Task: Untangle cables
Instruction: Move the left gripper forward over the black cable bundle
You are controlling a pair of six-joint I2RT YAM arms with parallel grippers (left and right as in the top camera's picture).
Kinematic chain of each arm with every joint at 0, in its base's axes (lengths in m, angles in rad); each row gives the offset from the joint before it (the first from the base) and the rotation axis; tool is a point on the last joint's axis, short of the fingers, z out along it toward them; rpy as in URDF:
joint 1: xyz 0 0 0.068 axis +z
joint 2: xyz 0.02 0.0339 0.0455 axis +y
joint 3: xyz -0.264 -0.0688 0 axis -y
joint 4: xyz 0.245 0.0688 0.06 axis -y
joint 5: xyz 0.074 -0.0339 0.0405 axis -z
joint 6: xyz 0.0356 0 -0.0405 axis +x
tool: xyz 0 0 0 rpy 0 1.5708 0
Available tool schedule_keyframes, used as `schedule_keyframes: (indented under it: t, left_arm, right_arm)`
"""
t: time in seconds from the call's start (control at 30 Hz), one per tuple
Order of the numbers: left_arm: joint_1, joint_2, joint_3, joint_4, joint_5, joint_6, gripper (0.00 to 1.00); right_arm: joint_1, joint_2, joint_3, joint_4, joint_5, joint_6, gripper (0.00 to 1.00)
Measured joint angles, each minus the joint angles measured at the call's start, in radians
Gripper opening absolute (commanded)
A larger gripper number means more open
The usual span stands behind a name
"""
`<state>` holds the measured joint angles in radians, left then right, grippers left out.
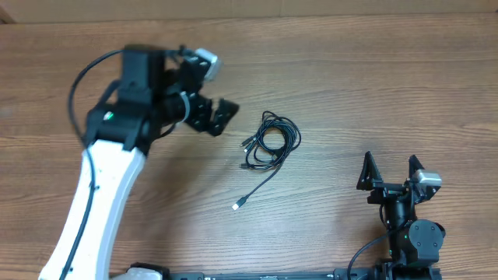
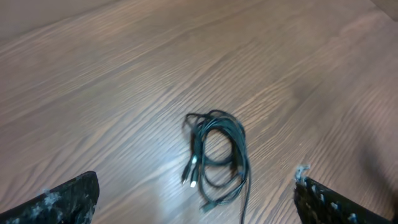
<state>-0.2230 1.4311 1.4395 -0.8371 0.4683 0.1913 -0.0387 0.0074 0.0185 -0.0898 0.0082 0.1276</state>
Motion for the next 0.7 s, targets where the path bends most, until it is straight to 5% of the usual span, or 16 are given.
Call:
schedule_keyframes:
  t: [0.27,0.7]
  left_arm:
    - [-0.13,0.193,0.175,-0.107,-0.106,0.004,1.0]
    - [-0.177,0.417,0.19,-0.133,-0.151,0.004,1.0]
  right_arm:
    - [0.0,0.0,0.0,0.0,0.0,0.0,1.0]
    - [0.0,0.0,0.0,0.0,0.0,0.0,1.0]
